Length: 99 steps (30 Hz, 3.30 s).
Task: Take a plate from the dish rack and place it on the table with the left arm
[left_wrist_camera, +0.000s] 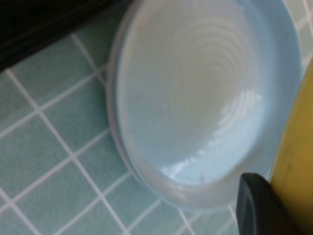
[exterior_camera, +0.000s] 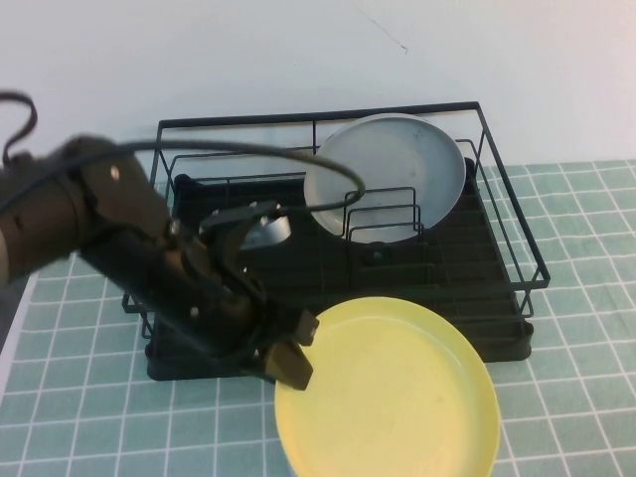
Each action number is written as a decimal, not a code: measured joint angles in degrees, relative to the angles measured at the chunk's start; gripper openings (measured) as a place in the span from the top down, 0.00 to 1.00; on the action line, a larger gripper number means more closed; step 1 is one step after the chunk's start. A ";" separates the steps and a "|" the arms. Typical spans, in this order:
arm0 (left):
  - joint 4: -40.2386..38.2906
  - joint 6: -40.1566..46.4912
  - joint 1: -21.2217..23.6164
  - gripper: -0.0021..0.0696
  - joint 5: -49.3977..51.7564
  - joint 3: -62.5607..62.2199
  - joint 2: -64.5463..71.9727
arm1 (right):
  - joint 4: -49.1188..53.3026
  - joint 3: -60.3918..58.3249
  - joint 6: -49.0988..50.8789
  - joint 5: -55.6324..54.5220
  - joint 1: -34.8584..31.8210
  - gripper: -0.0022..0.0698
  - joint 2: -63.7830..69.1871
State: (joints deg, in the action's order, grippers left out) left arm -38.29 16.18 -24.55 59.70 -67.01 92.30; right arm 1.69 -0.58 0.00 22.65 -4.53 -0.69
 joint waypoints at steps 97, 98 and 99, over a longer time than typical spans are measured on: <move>40.02 -15.82 0.61 0.97 10.78 18.61 -61.35 | 0.00 0.00 0.00 0.00 0.00 0.97 0.00; 40.56 -16.18 0.61 0.97 8.17 19.16 -61.85 | 0.00 0.00 0.00 0.00 0.00 0.97 0.00; 41.06 -16.78 0.61 0.97 5.53 19.81 -62.44 | 0.00 0.00 0.00 0.00 0.00 0.97 0.00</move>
State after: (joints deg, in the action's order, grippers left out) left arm 2.77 -0.60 -23.94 65.23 -47.20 29.86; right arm 1.69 -0.58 0.00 22.65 -4.53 -0.69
